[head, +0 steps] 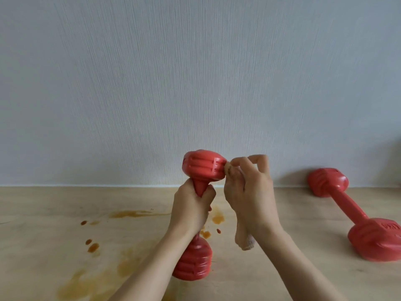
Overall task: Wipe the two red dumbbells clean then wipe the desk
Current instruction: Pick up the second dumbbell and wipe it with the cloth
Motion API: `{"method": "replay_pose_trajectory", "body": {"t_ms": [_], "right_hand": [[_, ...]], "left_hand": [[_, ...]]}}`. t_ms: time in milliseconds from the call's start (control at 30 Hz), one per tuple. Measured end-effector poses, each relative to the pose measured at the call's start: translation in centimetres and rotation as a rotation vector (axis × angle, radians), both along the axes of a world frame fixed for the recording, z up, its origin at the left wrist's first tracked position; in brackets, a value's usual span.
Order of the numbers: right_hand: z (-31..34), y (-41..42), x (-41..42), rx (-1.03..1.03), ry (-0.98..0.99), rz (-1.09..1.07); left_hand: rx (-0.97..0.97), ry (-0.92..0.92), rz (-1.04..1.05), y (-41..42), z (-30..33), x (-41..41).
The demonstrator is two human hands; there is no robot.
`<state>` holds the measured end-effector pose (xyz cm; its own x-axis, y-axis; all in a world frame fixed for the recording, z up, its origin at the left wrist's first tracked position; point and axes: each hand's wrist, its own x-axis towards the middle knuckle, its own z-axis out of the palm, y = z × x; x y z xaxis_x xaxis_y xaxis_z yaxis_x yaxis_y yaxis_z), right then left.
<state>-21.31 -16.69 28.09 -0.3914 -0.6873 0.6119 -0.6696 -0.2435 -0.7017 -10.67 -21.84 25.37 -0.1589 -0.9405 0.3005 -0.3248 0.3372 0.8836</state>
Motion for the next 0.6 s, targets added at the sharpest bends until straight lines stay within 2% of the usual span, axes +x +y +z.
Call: {"method": "replay_pose_trajectory", "body": {"t_ms": [167,333,433,533,600], "right_hand": [[0.9,0.4,1.5,-0.046,0.109,-0.015],[0.5,-0.8,-0.1,0.123,-0.222,0.079],[0.0,-1.7,-0.5,0.149,-0.372,0.137],[-0.2,-2.0,-0.7,0.164,-0.45,0.18],[-0.3,-1.9,-0.7,0.16,-0.39,0.153]], "left_hand": [[-0.02,-0.014,0.008,0.1,-0.1,-0.1],[0.048,0.02,-0.013,-0.3,0.0,0.2],[0.057,0.049,-0.04,-0.4,0.1,0.5],[0.075,0.058,-0.061,-0.5,0.2,0.7],[0.095,0.057,-0.074,-0.6,0.1,0.8]]}}
